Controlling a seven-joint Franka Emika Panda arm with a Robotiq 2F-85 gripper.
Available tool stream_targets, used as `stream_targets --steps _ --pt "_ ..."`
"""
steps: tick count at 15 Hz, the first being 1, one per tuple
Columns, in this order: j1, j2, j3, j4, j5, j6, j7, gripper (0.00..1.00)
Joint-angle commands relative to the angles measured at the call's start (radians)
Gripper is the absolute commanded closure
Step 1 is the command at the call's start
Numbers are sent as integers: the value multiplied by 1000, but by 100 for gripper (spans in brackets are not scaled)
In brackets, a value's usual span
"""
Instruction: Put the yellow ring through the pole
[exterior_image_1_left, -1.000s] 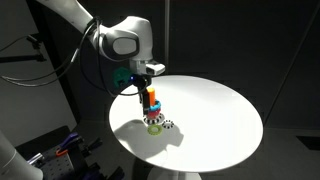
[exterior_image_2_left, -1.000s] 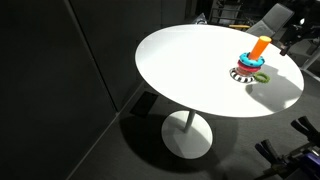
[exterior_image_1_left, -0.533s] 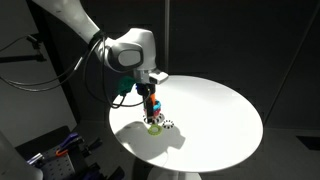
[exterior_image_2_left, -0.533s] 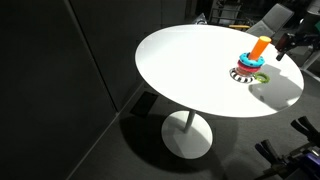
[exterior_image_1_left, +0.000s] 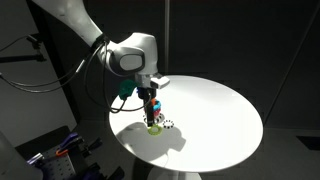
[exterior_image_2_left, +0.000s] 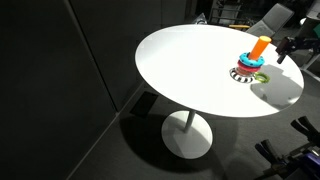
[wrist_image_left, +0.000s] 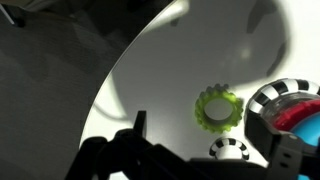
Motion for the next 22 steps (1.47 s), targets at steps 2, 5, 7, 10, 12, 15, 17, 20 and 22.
stream_targets --steps 2,5,7,10,12,15,17,20,22 --pt "10 0 -10 1 2 -2 -2 0" --pt "7 19 -15 10 -2 9 6 0" --pt "5 36 -20 17 4 17 2 0" --pt "7 66 -31 24 -1 56 7 0" --pt "11 88 -37 30 2 86 6 0" --pt "16 128 -47 44 6 123 9 0" --pt "21 154 -53 54 10 146 8 0" --pt "29 195 -62 71 14 170 7 0" --pt "34 220 -64 78 26 182 1 0"
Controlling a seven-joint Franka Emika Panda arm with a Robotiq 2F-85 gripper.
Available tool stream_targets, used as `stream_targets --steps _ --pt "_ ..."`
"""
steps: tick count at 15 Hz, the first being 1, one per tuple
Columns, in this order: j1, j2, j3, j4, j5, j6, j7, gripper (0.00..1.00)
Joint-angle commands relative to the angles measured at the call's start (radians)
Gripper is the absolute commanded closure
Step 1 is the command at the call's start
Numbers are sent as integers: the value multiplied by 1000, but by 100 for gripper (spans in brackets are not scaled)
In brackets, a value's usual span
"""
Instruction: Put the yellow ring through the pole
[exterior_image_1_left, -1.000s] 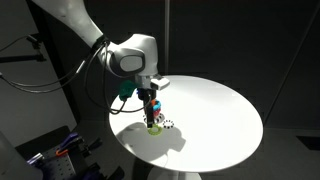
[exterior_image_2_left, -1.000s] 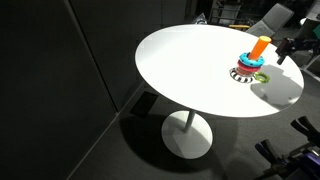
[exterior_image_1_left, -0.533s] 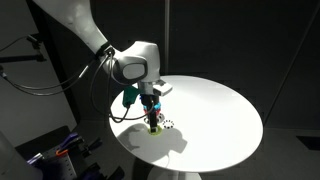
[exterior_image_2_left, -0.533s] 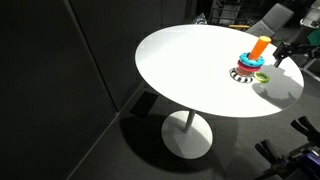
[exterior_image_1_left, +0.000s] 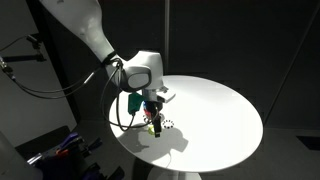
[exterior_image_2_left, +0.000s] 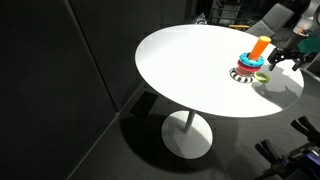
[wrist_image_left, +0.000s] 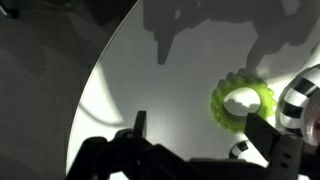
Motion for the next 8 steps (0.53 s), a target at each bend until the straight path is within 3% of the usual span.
stream_targets --steps 1,8 --pt "24 52 -19 34 32 21 -3 0" --pt "34 98 -19 46 87 44 -19 0"
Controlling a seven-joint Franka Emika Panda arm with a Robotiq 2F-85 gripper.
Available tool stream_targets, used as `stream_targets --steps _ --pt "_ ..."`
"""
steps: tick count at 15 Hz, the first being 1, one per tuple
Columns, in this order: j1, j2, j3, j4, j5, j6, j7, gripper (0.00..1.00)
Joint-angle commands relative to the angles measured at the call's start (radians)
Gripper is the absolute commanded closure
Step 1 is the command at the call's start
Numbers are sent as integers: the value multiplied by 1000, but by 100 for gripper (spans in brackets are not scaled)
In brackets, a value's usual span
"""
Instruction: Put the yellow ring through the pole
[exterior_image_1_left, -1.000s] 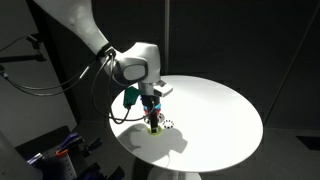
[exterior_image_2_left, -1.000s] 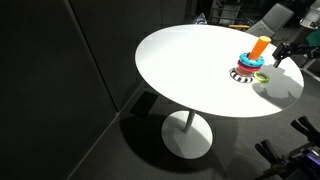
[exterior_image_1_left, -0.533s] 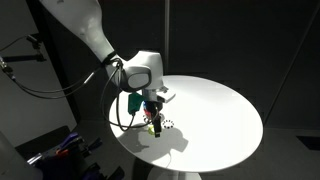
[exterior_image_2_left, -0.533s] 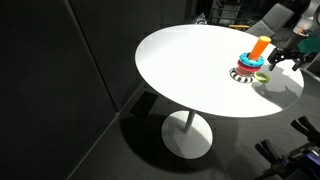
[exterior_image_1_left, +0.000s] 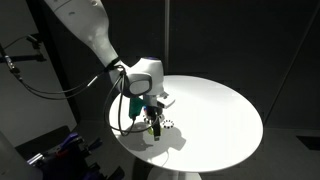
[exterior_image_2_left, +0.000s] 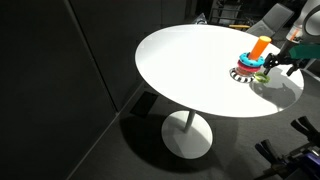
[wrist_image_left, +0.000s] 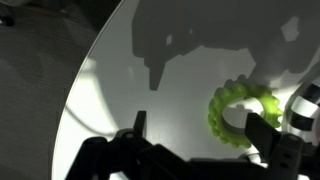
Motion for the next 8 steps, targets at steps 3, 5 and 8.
stream_targets --steps 3,5,8 --pt "14 35 -15 28 45 9 -22 0" --pt "13 43 -14 32 55 9 -25 0" --pt "13 52 -14 37 67 10 -27 0"
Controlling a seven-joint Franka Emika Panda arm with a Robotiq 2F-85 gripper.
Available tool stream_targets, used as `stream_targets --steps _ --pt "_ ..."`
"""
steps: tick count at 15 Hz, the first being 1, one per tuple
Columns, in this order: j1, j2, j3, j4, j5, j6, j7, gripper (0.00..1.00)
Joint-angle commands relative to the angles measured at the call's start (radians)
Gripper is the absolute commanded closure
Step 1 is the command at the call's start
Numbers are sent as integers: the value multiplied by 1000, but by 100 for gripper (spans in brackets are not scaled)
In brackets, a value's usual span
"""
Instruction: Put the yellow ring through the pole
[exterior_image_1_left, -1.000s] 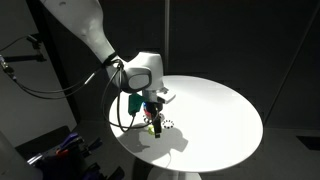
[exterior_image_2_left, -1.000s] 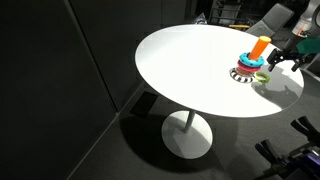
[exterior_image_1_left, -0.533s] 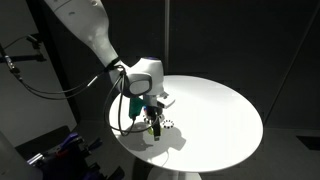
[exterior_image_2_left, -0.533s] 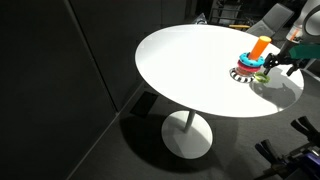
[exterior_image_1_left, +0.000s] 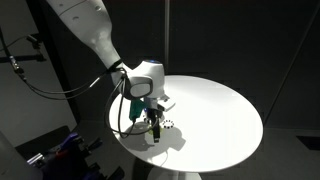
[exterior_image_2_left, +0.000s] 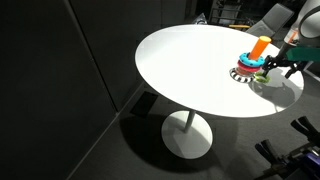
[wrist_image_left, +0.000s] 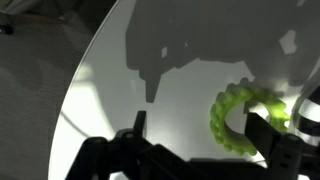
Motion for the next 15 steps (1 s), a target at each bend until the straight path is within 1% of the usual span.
stream_targets --steps 1,11,12,13,14,15 --pt "11 22 -13 23 31 8 -24 0" --pt "18 38 -22 34 25 4 -21 0" --pt "19 38 -23 35 24 3 -21 7" --pt "20 38 -25 35 23 2 -20 28" --pt "22 38 -26 35 23 0 -20 32" --pt "22 37 -27 35 23 -1 -21 32"
